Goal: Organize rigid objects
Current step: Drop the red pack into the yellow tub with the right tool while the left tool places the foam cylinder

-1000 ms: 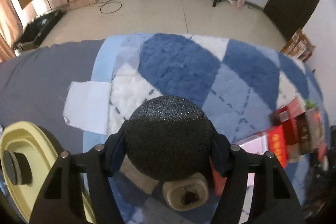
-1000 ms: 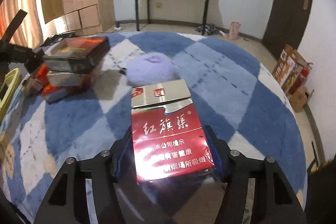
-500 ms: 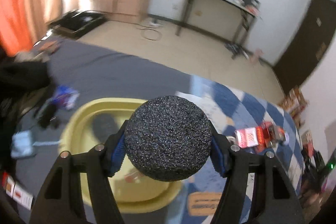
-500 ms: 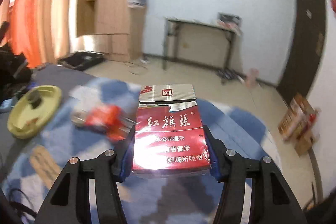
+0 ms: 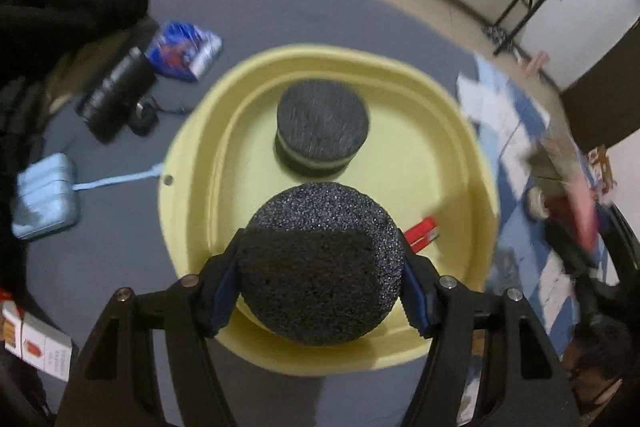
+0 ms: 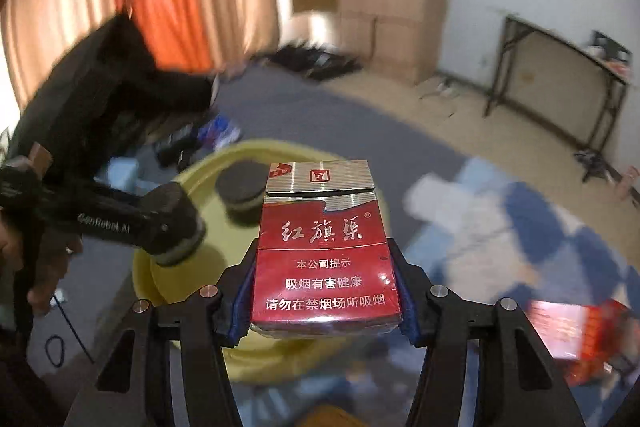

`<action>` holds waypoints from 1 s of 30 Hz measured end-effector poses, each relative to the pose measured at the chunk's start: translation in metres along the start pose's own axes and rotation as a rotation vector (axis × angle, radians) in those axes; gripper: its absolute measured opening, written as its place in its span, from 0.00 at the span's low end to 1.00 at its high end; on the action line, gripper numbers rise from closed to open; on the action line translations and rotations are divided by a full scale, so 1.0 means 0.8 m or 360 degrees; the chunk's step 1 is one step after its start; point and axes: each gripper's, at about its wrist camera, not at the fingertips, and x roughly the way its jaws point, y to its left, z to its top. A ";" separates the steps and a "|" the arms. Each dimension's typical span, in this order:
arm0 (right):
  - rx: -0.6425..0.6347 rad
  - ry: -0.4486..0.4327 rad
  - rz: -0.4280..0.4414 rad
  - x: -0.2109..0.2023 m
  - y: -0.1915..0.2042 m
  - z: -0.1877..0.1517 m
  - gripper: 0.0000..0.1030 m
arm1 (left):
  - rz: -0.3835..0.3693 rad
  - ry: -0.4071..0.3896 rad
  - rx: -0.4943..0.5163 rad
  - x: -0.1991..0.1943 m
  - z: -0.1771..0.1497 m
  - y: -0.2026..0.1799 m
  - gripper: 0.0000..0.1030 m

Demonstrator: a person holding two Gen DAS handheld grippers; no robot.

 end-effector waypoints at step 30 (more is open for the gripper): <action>0.0478 -0.0076 -0.0047 -0.047 -0.131 -0.048 1.00 | -0.0285 -0.0228 0.0250 -0.079 0.021 -0.087 1.00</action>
